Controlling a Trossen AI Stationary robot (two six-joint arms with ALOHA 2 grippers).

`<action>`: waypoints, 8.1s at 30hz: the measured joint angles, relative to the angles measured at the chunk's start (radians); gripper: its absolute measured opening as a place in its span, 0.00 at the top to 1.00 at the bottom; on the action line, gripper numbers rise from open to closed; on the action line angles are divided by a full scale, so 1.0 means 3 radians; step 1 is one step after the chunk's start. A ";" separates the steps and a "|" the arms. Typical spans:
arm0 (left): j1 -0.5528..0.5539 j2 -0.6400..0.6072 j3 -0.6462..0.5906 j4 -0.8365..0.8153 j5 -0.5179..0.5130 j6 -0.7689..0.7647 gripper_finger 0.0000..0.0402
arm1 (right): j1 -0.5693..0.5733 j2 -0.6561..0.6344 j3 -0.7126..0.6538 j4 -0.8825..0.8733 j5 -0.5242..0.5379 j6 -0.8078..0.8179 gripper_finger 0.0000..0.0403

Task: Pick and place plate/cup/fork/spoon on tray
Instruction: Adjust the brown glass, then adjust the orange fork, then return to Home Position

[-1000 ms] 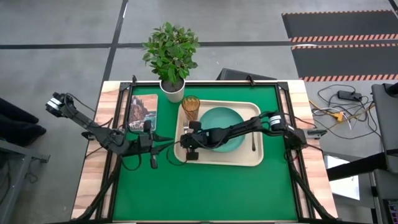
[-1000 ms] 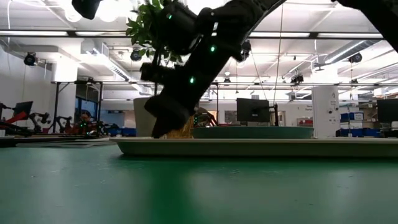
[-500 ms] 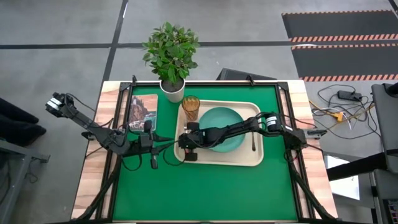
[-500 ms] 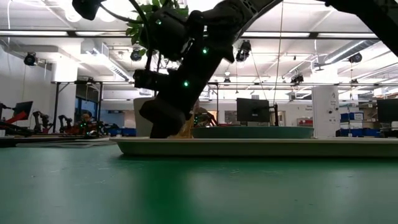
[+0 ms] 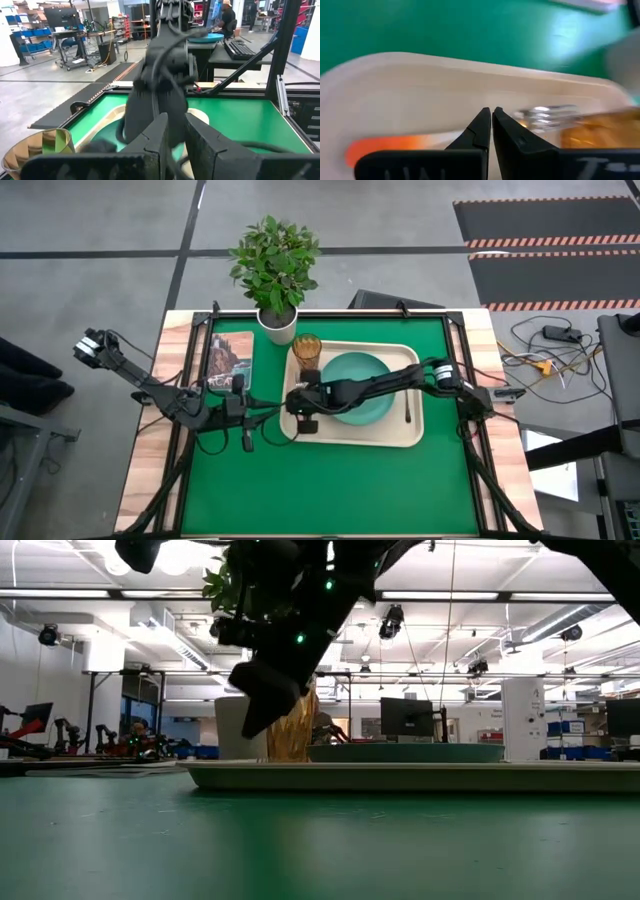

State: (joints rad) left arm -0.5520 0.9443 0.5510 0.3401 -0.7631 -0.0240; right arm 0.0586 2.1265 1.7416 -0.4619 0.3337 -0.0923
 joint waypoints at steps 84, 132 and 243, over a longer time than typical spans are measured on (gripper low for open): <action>-0.0022 0.0005 -0.0004 -0.0028 0.0003 -0.0157 0.89 | -0.0224 -0.0028 -0.0696 0.0818 -0.0499 -0.0073 0.98; -0.0022 0.0244 -0.0004 -0.0070 0.0032 -0.0247 0.89 | 0.0322 -0.2311 -0.3178 0.2580 -0.0297 -0.0106 0.98; 0.1224 -0.1843 -0.1821 -0.0142 0.2201 0.0193 1.00 | 0.0320 -0.7037 -0.5769 0.2077 -0.1024 0.0856 0.98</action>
State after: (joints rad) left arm -0.1848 0.3913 0.0046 0.2975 -0.1028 0.0338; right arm 0.1547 0.0154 0.0109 0.1612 0.0265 0.1646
